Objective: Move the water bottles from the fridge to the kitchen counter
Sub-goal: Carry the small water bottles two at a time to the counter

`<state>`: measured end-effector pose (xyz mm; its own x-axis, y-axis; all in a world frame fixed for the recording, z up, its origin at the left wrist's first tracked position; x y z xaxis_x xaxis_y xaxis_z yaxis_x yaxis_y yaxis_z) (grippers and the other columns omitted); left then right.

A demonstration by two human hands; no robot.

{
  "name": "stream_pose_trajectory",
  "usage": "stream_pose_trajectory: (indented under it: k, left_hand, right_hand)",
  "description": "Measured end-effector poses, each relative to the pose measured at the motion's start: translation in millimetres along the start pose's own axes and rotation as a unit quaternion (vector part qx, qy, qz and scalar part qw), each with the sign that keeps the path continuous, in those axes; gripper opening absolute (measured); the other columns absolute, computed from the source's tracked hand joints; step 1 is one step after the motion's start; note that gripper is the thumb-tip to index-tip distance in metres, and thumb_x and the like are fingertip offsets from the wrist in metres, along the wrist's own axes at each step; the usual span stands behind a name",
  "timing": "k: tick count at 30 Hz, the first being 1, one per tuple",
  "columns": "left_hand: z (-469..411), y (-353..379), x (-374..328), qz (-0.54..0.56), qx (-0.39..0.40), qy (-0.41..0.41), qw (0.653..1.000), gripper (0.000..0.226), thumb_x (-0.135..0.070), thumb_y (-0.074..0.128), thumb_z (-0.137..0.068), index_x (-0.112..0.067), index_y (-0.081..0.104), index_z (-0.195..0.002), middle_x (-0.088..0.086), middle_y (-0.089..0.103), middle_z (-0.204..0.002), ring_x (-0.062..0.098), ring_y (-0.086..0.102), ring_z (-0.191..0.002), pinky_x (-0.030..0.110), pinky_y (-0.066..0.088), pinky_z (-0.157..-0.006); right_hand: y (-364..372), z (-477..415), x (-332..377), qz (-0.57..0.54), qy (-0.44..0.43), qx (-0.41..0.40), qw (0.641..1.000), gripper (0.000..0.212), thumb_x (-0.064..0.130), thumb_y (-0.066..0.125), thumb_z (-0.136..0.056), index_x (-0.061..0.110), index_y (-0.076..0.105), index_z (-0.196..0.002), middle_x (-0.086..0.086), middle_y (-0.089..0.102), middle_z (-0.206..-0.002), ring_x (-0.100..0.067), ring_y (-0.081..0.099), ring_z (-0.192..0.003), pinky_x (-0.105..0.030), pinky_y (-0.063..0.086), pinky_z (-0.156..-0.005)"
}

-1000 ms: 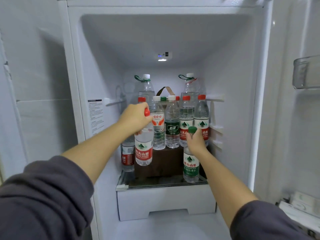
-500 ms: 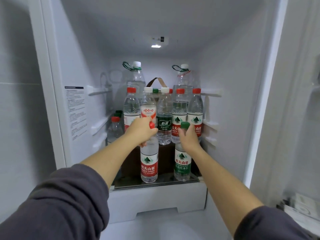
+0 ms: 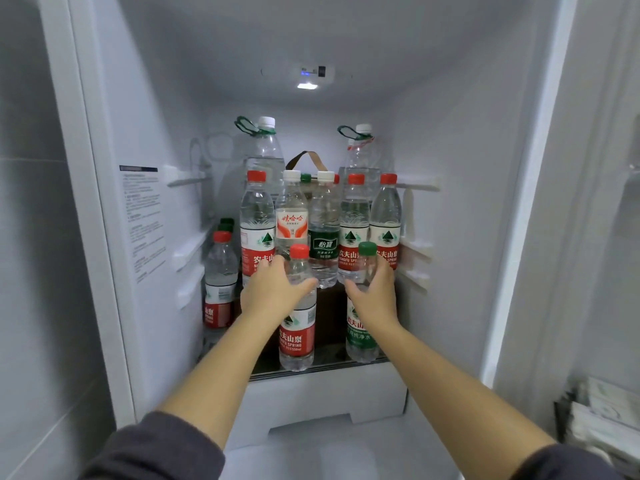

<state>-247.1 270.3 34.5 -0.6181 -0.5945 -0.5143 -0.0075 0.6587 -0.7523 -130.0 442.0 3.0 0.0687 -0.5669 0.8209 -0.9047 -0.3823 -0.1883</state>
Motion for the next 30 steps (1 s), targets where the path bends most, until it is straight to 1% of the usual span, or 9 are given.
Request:
stream_pose_trajectory:
  k: [4,7,12,15,18,20,21,24,30]
  left_hand:
    - [37.8,49.3,31.3,0.141,-0.001,-0.06,0.988,0.076,-0.05,0.077,-0.072,-0.017,0.039,-0.129,0.006,0.049,-0.128,0.028,0.055,-0.113,0.042,0.051,-0.083]
    - [49.5,73.2,44.8,0.186,0.018,-0.087,0.979,0.065,-0.039,0.082,-0.071,-0.016,0.044,-0.117,0.008,0.057,-0.12,0.027,0.059,-0.107,0.042,0.052,-0.085]
    - [49.7,76.3,51.2,0.168,0.012,-0.09,0.982,0.08,-0.051,0.084,-0.062,-0.018,0.043,-0.122,0.005,0.054,-0.118,0.028,0.058,-0.107,0.041,0.052,-0.081]
    - [50.4,78.3,50.8,0.176,-0.016,-0.066,0.982,0.08,-0.049,0.083,-0.065,-0.013,0.044,-0.126,0.007,0.05,-0.12,0.028,0.053,-0.112,0.043,0.051,-0.087]
    - [52.5,88.8,53.2,0.283,0.004,-0.042,0.958,0.068,-0.029,0.079,-0.075,-0.011,0.041,-0.128,0.004,0.052,-0.116,0.022,0.057,-0.107,0.021,0.052,-0.073]
    - [53.6,94.1,56.2,0.327,0.038,-0.038,0.943,0.069,-0.024,0.078,-0.078,-0.014,0.036,-0.133,-0.005,0.054,-0.112,0.011,0.057,-0.097,0.006,0.044,-0.058]
    - [53.2,94.5,58.1,0.331,0.039,-0.036,0.942,0.071,-0.025,0.079,-0.078,-0.016,0.036,-0.134,-0.007,0.054,-0.111,0.009,0.056,-0.095,0.006,0.042,-0.062]
    - [47.7,92.8,61.5,0.335,0.022,-0.035,0.941,0.076,-0.026,0.087,-0.067,-0.017,0.043,-0.129,-0.007,0.056,-0.111,0.012,0.056,-0.099,0.023,0.045,-0.078]
    - [38.1,112.3,63.9,0.363,0.028,-0.054,0.93,0.061,-0.028,0.09,-0.062,-0.027,0.049,-0.107,-0.006,0.062,-0.101,0.014,0.06,-0.09,0.023,0.045,-0.075]
  right_hand:
    - [-4.0,18.3,-26.4,0.014,0.051,-0.027,0.998,0.087,0.018,0.082,-0.075,0.021,0.031,-0.147,-0.002,0.042,-0.14,-0.016,0.044,-0.126,-0.03,0.039,-0.102]
    - [-1.4,26.0,-41.8,0.005,0.072,-0.025,0.997,0.079,0.015,0.084,-0.073,0.016,0.037,-0.137,-0.005,0.051,-0.132,-0.024,0.052,-0.123,-0.033,0.044,-0.098]
    - [2.2,26.5,-49.6,-0.049,0.103,0.058,0.992,0.075,0.014,0.085,-0.071,0.024,0.033,-0.124,0.008,0.056,-0.111,-0.017,0.058,-0.108,-0.033,0.05,-0.088]
    - [3.7,33.2,-53.5,-0.063,0.116,0.054,0.99,0.073,0.017,0.084,-0.072,0.026,0.037,-0.126,0.005,0.056,-0.115,-0.016,0.058,-0.11,-0.034,0.051,-0.09]
    - [5.9,42.9,-56.1,-0.025,0.079,0.03,0.996,0.073,0.013,0.083,-0.073,0.018,0.044,-0.134,-0.005,0.056,-0.127,-0.019,0.057,-0.115,-0.042,0.05,-0.099]
    - [7.9,48.9,-63.9,-0.022,0.086,0.041,0.995,0.078,0.009,0.083,-0.073,0.016,0.04,-0.138,-0.003,0.056,-0.127,-0.017,0.057,-0.115,-0.038,0.05,-0.098]
    - [7.8,50.6,-68.6,-0.03,0.102,0.043,0.993,0.079,0.009,0.083,-0.074,0.016,0.037,-0.138,0.002,0.057,-0.122,-0.012,0.058,-0.11,-0.031,0.051,-0.093]
    - [7.9,50.9,-75.9,-0.039,0.112,0.037,0.992,0.074,0.007,0.081,-0.075,0.023,0.034,-0.13,0.016,0.055,-0.107,0.0,0.058,-0.099,-0.008,0.047,-0.074]
    - [18.2,52.0,-81.5,-0.012,0.098,0.041,0.994,0.085,0.006,0.082,-0.07,0.016,0.033,-0.139,0.002,0.058,-0.119,-0.015,0.058,-0.11,-0.033,0.047,-0.093]
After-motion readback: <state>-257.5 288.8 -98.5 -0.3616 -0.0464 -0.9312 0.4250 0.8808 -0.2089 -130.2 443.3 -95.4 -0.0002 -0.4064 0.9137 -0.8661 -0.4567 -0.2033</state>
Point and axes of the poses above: each hand's wrist, its own z-axis away from the middle knuckle, its own y-axis out of the palm, x = y × z, the point moved 6 cm from there along -z, towards the middle knuckle
